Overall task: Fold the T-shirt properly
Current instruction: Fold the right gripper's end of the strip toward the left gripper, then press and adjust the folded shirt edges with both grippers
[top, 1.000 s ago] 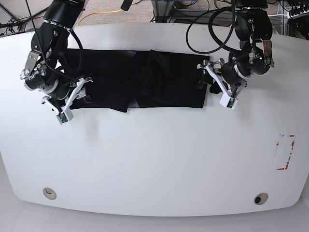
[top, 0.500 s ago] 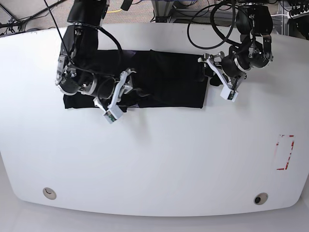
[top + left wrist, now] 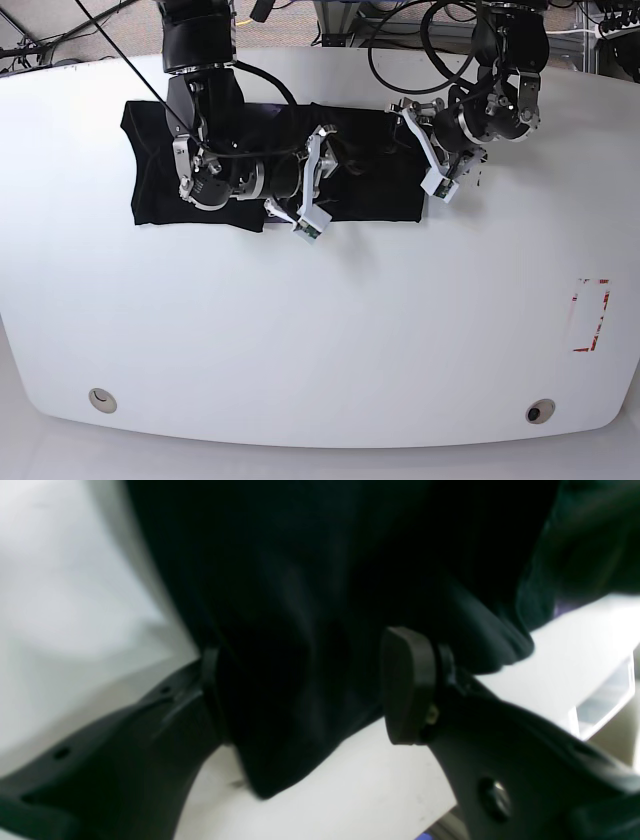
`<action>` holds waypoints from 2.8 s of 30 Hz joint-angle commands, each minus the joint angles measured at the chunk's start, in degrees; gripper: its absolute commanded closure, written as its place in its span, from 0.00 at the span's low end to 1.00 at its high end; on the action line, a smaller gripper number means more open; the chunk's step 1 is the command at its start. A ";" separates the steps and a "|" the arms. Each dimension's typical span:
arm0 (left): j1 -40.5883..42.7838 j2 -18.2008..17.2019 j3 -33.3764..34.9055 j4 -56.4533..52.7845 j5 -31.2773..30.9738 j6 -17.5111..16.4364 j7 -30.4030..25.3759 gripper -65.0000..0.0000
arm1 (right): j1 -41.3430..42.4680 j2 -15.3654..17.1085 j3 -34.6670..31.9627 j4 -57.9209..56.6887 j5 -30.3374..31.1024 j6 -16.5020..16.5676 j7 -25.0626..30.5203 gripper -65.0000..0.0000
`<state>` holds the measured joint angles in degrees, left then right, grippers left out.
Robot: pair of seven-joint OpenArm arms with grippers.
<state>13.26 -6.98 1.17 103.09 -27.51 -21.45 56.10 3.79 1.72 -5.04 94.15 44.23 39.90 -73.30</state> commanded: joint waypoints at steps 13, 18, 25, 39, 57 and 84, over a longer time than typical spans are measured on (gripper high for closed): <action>-0.47 0.43 0.02 0.87 -0.76 -0.31 -0.93 0.44 | 3.55 12.13 -4.85 -6.81 -8.75 0.10 11.89 0.45; -0.47 -0.88 0.37 0.78 -0.67 -0.31 -0.84 0.44 | 3.81 17.14 -4.50 -5.93 -7.26 0.10 11.89 0.45; -0.47 -1.32 0.54 0.08 -1.02 -0.31 -0.58 0.44 | 3.81 24.61 -4.41 0.05 1.88 0.10 11.80 0.45; -1.61 2.19 0.90 5.70 -0.76 -6.20 -0.67 0.44 | -4.45 29.10 19.94 2.77 12.43 0.10 11.63 0.45; -8.47 3.60 2.48 -11.18 -0.76 -6.20 -4.89 0.91 | -4.28 32.17 42.88 -25.71 11.99 0.10 7.85 0.19; -8.38 3.51 2.39 -11.44 -0.76 -6.20 -4.89 0.91 | -5.59 19.69 39.81 -23.51 11.99 0.10 8.02 0.47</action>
<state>5.56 -3.38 3.53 90.78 -27.22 -27.11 52.40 -2.22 20.29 34.44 70.00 56.80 40.29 -65.60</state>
